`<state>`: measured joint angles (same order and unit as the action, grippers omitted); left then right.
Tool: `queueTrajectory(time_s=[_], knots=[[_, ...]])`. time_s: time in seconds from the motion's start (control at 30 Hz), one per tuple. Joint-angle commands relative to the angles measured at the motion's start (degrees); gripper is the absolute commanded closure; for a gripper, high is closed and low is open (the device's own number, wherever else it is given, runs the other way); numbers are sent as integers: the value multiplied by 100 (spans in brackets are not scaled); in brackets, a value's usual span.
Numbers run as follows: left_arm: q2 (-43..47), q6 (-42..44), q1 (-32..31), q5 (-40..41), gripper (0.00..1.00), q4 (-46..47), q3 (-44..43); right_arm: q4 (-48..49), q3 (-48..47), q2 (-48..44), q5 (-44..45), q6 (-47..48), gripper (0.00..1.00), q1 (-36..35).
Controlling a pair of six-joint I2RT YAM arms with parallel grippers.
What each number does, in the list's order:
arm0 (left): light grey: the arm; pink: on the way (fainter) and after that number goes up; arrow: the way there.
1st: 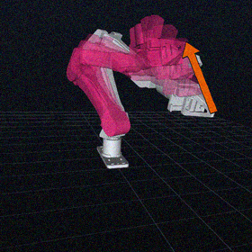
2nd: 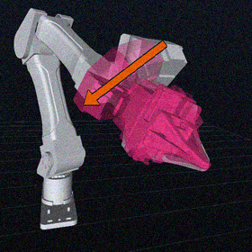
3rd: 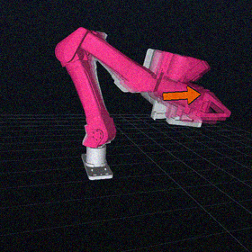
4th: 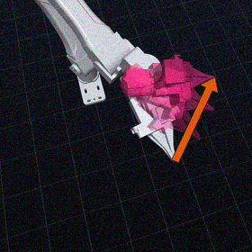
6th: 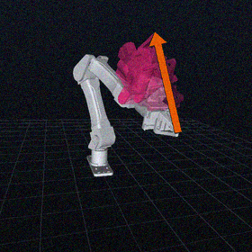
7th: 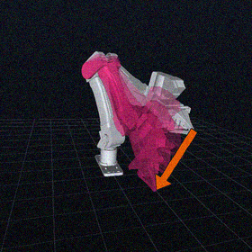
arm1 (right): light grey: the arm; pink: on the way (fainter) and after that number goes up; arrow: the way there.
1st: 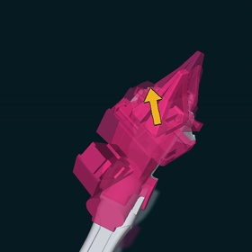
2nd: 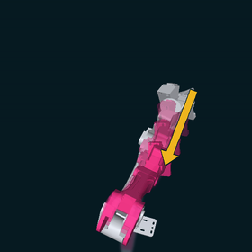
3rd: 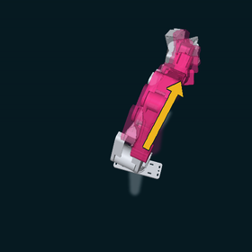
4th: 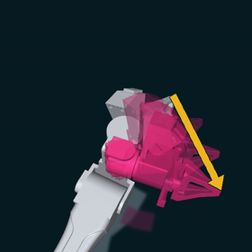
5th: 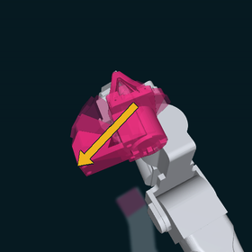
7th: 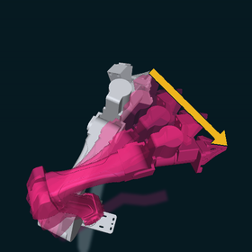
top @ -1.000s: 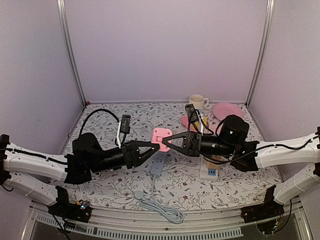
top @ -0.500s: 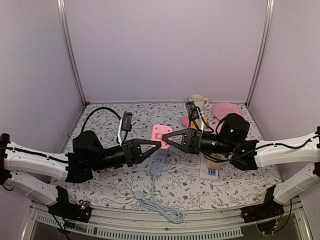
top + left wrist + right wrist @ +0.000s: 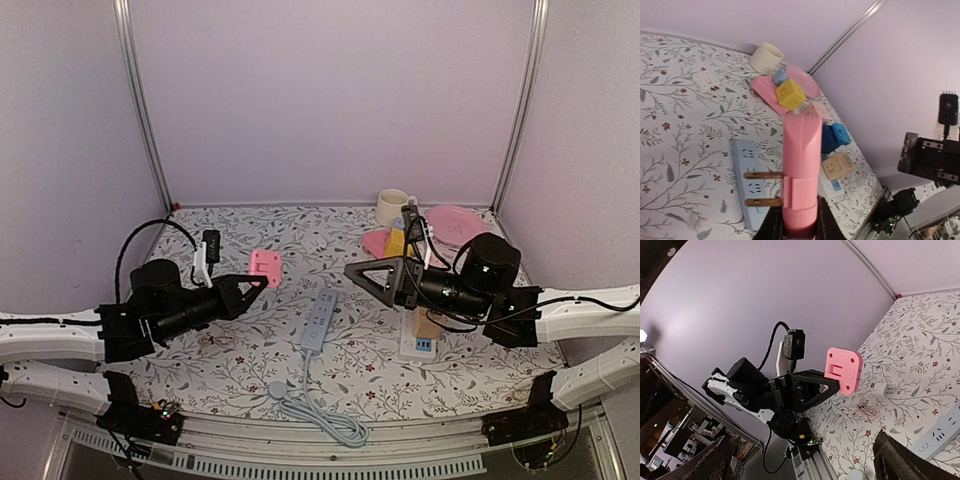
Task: Pull the plug off the socket
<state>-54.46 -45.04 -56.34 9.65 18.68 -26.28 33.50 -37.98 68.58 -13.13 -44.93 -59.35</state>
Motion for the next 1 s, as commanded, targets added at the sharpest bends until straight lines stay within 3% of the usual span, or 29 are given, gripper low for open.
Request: queueTrajectory(time_s=[0.0, 0.27, 0.47, 0.8, 0.97], knots=[[133, 232, 651, 413, 100, -1074, 133, -326, 152, -229, 467, 81, 1, -15], [-394, 329, 1989, 182, 100, -1256, 244, -580, 238, -446, 688, 81, 1, -13], [-1152, 404, 2895, -548, 100, -810, 282, -632, 351, -586, 848, 47, 1, -12], [-2389, 461, 3738, -1377, 100, -225, 236, -746, 489, -855, 1100, 38, 1, -6], [-2684, 489, 3854, -1572, 90, -136, 238, -947, 515, -982, 1315, 50, 1, -6]])
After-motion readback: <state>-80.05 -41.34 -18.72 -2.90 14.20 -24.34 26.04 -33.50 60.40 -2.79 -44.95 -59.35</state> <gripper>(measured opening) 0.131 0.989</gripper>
